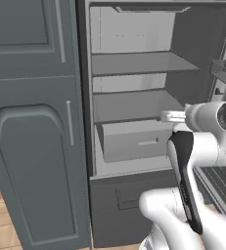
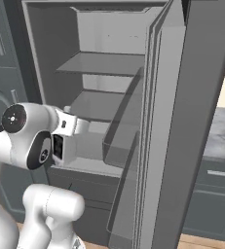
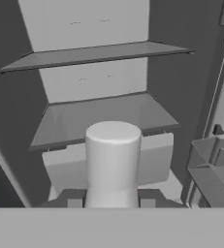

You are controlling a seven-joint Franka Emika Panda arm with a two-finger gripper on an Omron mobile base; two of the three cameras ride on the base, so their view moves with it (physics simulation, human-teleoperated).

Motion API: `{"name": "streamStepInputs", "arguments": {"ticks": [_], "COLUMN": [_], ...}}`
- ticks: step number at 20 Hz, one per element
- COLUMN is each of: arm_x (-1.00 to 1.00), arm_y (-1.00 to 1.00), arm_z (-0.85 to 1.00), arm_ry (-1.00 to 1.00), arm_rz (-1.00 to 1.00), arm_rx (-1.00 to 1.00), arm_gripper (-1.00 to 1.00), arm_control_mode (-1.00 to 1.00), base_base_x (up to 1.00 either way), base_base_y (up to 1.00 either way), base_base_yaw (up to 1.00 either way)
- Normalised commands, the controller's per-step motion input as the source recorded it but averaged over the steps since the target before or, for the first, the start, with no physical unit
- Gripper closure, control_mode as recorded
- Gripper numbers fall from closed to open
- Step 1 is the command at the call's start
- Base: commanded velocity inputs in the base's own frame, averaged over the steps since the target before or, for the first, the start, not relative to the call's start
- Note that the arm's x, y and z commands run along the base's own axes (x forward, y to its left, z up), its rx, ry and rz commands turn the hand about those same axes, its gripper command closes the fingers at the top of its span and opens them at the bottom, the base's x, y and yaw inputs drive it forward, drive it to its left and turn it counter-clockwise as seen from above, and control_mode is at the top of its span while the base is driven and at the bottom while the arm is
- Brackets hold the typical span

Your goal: Place the liquor on the top shelf of the fridge to keep it out of children's reach, and place the avocado and kiwi on lower shelves for easy access.

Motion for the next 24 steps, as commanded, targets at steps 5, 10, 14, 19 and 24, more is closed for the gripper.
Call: {"name": "streamStepInputs", "arguments": {"ticks": [5,10,14,19,24], "arm_x": [0.26,0.25,0.23,0.15,0.22], "arm_y": [0.00,0.00,0.00,0.00,0.00], "arm_z": [0.19,0.42,0.53,0.53,0.57], "arm_ry": [-0.12,-0.13,-0.16,-0.15,-0.03], "arm_rz": [-0.03,-0.02,-0.02,0.00,-0.03], "arm_rx": [0.00,0.00,-0.01,-0.08,-0.18], "arm_gripper": [1.00,1.00,1.00,1.00,1.00], "arm_control_mode": [-1.00,-1.00,-1.00,-1.00,-1.00], "base_base_x": [0.00,0.00,0.00,0.00,0.00], "base_base_y": [0.00,0.00,0.00,0.00,0.00], "base_base_yaw": [0.00,0.00,0.00,0.00,0.00]}}
